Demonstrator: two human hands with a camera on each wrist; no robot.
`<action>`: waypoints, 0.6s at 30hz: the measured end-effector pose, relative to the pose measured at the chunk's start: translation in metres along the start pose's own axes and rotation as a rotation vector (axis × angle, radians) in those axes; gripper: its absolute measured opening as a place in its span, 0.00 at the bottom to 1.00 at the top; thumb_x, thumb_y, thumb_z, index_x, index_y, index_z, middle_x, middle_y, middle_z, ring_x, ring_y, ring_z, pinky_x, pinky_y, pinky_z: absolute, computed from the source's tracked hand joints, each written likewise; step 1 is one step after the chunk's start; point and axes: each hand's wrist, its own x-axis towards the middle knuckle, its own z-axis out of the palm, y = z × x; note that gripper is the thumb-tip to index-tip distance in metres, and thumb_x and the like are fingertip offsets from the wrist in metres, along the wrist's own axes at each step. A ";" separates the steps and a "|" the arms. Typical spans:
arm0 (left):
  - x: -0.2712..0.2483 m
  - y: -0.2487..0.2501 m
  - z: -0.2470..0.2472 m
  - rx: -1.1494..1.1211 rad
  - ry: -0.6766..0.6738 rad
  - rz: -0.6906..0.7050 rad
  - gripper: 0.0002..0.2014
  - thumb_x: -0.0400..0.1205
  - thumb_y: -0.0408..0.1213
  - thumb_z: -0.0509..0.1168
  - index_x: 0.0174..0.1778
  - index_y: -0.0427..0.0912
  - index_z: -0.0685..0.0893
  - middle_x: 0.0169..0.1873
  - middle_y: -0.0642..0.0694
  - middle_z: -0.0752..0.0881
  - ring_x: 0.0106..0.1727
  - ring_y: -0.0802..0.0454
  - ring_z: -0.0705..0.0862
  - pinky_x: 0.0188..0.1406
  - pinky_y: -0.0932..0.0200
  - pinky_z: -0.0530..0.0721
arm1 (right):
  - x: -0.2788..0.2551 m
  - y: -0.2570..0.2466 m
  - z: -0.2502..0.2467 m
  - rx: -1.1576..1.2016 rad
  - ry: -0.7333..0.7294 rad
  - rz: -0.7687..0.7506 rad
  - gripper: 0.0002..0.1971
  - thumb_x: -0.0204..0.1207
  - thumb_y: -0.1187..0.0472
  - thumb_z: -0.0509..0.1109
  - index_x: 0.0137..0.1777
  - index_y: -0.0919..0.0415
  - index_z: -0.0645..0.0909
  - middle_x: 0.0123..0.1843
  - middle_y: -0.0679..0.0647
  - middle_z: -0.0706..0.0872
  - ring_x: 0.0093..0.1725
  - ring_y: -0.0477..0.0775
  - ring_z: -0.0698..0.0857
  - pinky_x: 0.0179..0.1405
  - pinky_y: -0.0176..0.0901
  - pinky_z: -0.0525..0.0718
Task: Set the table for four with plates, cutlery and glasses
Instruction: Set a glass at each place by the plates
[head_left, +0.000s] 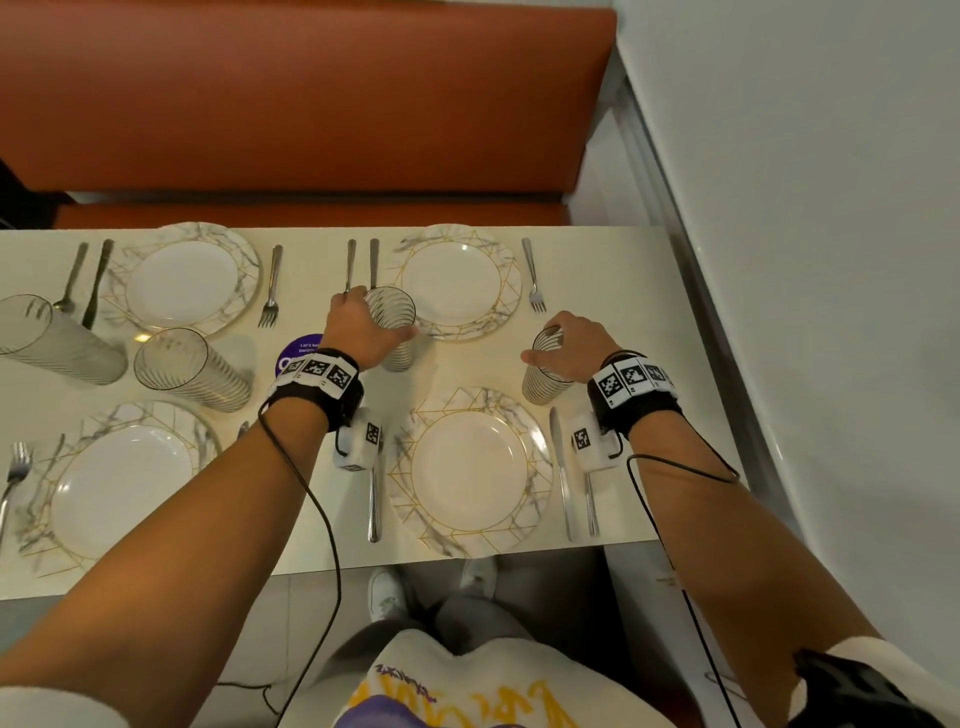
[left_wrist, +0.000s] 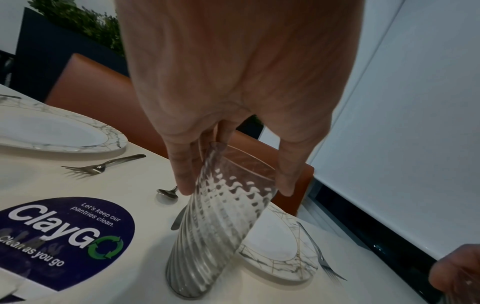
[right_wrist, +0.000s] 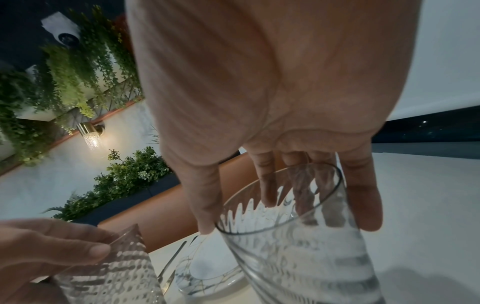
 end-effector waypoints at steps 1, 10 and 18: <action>0.000 0.000 0.000 -0.001 -0.004 -0.007 0.51 0.75 0.54 0.81 0.87 0.36 0.63 0.79 0.34 0.71 0.80 0.35 0.73 0.80 0.41 0.74 | 0.000 0.000 0.001 0.004 0.002 -0.002 0.37 0.73 0.37 0.77 0.75 0.57 0.73 0.73 0.58 0.80 0.72 0.60 0.79 0.70 0.53 0.80; -0.012 0.009 -0.011 -0.046 -0.052 -0.023 0.60 0.72 0.58 0.82 0.90 0.40 0.53 0.86 0.35 0.61 0.85 0.34 0.66 0.81 0.37 0.71 | -0.003 -0.003 -0.005 -0.024 0.077 -0.013 0.46 0.71 0.29 0.74 0.81 0.57 0.69 0.77 0.60 0.76 0.76 0.63 0.76 0.75 0.61 0.77; -0.029 -0.017 -0.034 -0.039 -0.028 -0.049 0.63 0.66 0.72 0.78 0.90 0.46 0.55 0.87 0.37 0.61 0.85 0.34 0.67 0.80 0.32 0.73 | -0.022 -0.042 -0.010 0.014 0.327 -0.270 0.21 0.77 0.47 0.75 0.68 0.54 0.82 0.66 0.57 0.82 0.68 0.61 0.77 0.67 0.57 0.79</action>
